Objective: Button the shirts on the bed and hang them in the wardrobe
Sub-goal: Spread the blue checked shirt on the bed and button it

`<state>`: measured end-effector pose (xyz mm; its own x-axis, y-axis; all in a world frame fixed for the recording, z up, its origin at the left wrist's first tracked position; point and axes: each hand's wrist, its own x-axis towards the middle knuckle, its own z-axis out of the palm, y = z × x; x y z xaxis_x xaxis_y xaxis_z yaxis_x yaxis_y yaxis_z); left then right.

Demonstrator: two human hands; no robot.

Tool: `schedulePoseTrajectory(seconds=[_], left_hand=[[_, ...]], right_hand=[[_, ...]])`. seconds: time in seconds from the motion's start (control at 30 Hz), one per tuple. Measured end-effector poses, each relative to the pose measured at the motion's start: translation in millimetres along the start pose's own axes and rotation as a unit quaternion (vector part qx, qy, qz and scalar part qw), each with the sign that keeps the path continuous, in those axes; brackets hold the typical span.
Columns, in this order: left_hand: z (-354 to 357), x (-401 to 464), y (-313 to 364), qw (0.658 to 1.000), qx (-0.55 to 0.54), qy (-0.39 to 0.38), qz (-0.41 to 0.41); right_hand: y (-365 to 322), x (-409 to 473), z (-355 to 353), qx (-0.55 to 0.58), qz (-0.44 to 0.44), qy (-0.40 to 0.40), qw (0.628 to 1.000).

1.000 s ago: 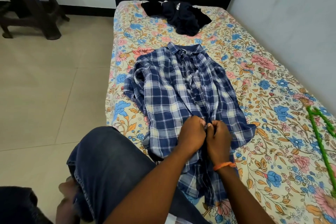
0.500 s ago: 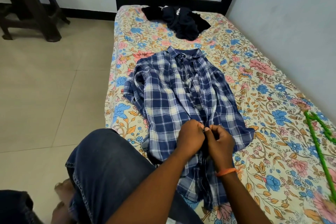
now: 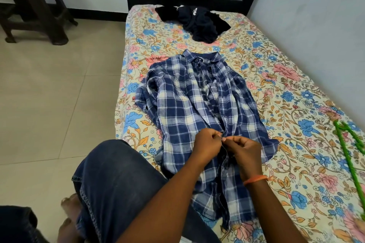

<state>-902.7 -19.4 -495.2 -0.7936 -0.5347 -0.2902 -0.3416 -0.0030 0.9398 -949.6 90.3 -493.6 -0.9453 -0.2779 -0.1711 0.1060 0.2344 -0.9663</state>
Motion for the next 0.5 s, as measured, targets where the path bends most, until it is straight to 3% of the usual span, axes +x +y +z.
schedulePoseTrajectory(seconds=[0.2,0.4,0.5], left_hand=[[0.8,0.8,-0.8,1.0,-0.005,0.027,0.011],[4.8,2.0,1.0,0.997,-0.053,0.038,-0.051],[2.8,4.9,0.0,0.996,-0.059,0.029,-0.063]], right_hand=[[7.4,0.0,5.7,-0.041,-0.024,0.043,0.998],[4.2,2.4,6.4,0.134,0.086,0.041,0.986],[1.9,3.1,0.0,0.116,0.079,0.017,0.99]])
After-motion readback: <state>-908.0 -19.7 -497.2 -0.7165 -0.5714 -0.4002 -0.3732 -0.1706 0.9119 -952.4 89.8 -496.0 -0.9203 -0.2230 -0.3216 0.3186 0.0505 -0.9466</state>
